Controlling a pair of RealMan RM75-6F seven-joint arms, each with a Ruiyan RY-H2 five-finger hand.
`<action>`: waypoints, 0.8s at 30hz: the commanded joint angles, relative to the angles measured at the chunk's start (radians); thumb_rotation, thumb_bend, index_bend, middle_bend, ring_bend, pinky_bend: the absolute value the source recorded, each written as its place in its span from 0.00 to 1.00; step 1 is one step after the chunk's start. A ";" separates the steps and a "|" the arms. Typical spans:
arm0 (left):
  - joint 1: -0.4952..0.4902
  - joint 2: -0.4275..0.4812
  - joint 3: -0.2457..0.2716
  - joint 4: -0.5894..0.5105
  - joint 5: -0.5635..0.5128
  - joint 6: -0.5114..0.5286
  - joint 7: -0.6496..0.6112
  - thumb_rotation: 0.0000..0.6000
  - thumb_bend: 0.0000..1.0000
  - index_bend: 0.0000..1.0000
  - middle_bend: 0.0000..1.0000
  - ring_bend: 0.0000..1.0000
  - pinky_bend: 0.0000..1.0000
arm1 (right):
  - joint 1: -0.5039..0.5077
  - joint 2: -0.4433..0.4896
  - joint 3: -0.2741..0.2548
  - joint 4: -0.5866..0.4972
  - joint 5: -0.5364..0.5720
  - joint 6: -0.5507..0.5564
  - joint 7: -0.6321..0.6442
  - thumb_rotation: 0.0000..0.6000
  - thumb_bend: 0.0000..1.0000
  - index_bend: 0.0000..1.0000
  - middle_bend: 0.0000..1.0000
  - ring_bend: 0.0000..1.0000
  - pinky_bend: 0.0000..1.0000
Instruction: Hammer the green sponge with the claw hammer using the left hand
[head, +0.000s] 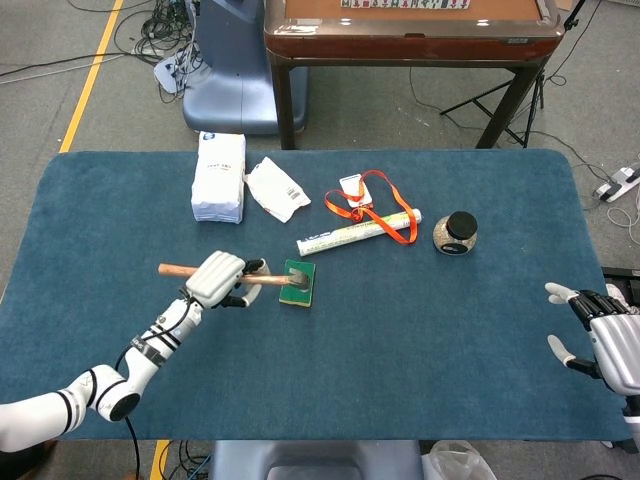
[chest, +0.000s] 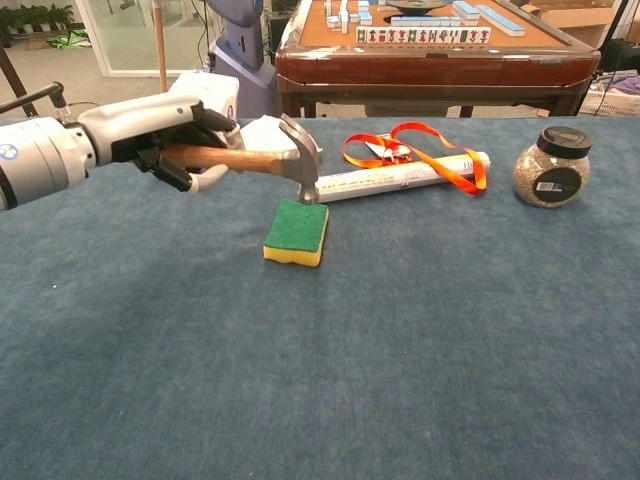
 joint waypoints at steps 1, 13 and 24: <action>-0.005 -0.008 0.005 0.007 0.007 -0.003 -0.010 1.00 0.60 0.77 0.80 0.72 0.85 | 0.000 0.000 -0.001 0.001 0.002 -0.002 0.000 1.00 0.32 0.22 0.34 0.25 0.32; -0.009 -0.033 0.015 0.068 0.009 -0.012 -0.048 1.00 0.60 0.77 0.80 0.77 0.88 | -0.002 -0.003 -0.002 0.013 0.011 -0.010 0.009 1.00 0.32 0.22 0.34 0.25 0.32; -0.006 -0.078 0.028 0.185 -0.001 -0.022 -0.036 1.00 0.60 0.78 0.82 0.80 0.90 | -0.001 -0.007 -0.002 0.016 0.017 -0.016 0.007 1.00 0.32 0.22 0.34 0.25 0.32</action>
